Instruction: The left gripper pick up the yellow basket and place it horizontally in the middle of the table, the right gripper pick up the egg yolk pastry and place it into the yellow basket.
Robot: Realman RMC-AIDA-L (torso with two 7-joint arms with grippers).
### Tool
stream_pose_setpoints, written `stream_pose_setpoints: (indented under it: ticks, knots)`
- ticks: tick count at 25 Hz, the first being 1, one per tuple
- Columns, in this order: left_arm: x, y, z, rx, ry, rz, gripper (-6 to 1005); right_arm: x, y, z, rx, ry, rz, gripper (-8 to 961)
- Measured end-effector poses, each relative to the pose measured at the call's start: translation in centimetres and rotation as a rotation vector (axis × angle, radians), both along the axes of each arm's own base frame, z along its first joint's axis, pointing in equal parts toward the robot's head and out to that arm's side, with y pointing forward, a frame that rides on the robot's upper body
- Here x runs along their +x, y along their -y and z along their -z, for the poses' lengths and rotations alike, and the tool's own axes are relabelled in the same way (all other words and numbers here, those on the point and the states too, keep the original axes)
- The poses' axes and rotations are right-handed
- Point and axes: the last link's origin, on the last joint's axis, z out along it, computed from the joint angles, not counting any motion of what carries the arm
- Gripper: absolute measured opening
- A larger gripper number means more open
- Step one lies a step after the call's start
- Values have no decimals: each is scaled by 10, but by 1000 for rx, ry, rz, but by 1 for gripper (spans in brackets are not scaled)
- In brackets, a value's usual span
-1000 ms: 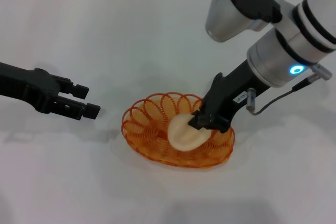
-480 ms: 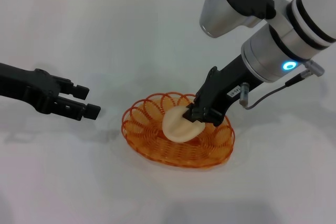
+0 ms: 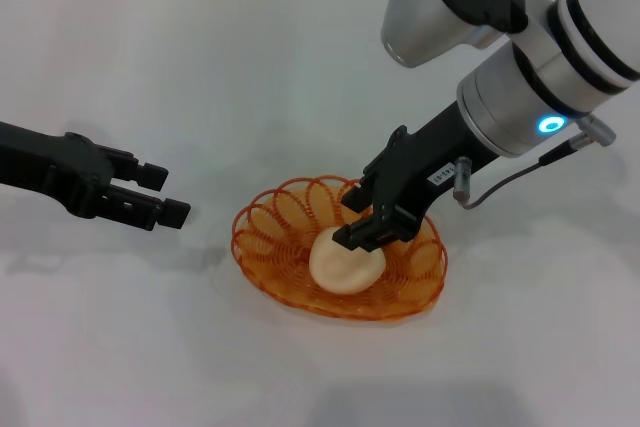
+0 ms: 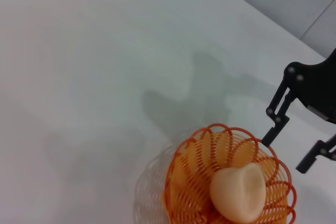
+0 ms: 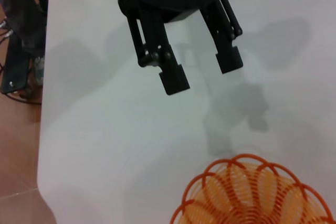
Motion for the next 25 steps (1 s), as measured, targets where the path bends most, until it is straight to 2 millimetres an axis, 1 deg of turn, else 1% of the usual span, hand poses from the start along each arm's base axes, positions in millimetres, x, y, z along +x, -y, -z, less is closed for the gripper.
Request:
stream_pose_setpoints:
  ticks: [1,4,7,9,11,17,20,25]
  knots:
    - [0,0,0,2,1,-1,786,0,0,-1,0,-5,0,235]
    - [-1,1,-1,5,3,-4,787,2,-3,-7,14,-20,11,369]
    - [-2,1,-1,6,3,-3,786,8,-7,-23,49,-56,27,494]
    - [-2,1,-1,8,5,0,786,14,-9,-38,87,-93,30,564]
    - [-2,1,-1,10,7,3,786,23,-10,-51,120,-126,30,634]
    - [-6,5,-2,18,19,6,787,67,-8,-85,204,-228,71,846]
    - [-7,7,-4,31,35,10,787,91,-3,-97,237,-239,98,852]
    - [-13,11,-8,46,45,6,787,116,10,-102,227,-238,136,863]
